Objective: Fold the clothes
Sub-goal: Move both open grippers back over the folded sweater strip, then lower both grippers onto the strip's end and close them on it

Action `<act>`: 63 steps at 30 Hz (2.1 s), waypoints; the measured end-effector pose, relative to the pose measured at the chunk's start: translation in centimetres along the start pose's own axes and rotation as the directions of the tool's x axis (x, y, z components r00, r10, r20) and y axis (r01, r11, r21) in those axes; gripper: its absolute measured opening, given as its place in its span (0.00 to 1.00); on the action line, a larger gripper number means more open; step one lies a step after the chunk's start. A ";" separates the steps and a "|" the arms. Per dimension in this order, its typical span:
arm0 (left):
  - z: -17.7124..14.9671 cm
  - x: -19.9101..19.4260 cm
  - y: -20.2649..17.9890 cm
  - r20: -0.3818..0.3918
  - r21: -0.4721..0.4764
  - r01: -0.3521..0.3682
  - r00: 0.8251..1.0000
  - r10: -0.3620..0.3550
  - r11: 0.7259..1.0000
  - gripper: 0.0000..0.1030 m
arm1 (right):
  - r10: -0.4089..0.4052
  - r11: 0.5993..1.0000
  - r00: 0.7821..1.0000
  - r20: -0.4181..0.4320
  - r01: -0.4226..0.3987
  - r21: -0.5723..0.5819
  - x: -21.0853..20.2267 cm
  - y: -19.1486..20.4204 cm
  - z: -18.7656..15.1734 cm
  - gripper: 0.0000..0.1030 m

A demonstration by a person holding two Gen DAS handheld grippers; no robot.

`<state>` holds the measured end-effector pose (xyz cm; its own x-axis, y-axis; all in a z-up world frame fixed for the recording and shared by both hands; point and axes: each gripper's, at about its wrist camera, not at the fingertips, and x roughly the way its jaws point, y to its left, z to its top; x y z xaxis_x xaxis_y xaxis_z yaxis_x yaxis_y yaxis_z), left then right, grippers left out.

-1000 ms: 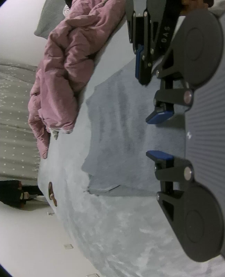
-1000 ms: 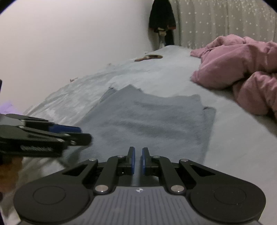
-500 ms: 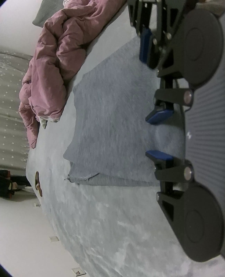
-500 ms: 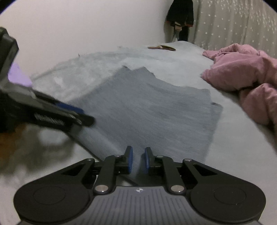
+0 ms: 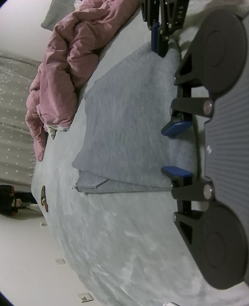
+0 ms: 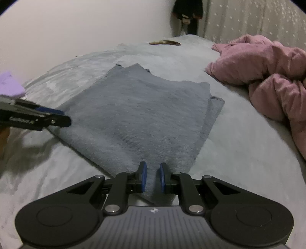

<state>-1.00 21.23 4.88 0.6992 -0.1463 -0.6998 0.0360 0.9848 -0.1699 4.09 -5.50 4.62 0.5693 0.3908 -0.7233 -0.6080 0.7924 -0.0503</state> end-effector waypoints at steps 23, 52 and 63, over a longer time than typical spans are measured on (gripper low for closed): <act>-0.4 -1.7 2.4 0.001 -0.052 0.051 0.999 -0.051 0.997 0.41 | -0.020 0.982 0.998 -0.062 0.031 0.184 -1.5 -3.7 -0.8 0.30; -0.4 -0.1 6.5 -0.044 -0.389 0.183 0.975 -0.216 0.903 0.52 | 0.269 0.611 0.963 0.028 -0.193 0.768 -1.0 -8.9 -3.8 0.32; -0.4 0.2 6.7 -0.055 -0.456 0.196 0.967 -0.247 0.868 0.56 | 0.294 0.531 0.954 0.058 -0.214 0.820 -0.6 -9.3 -4.6 0.35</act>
<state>-0.91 27.79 3.37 0.6284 -0.3901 -0.6730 -0.1569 0.7838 -0.6009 6.85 -15.23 2.40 0.3970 0.6330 -0.6646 0.0088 0.7215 0.6924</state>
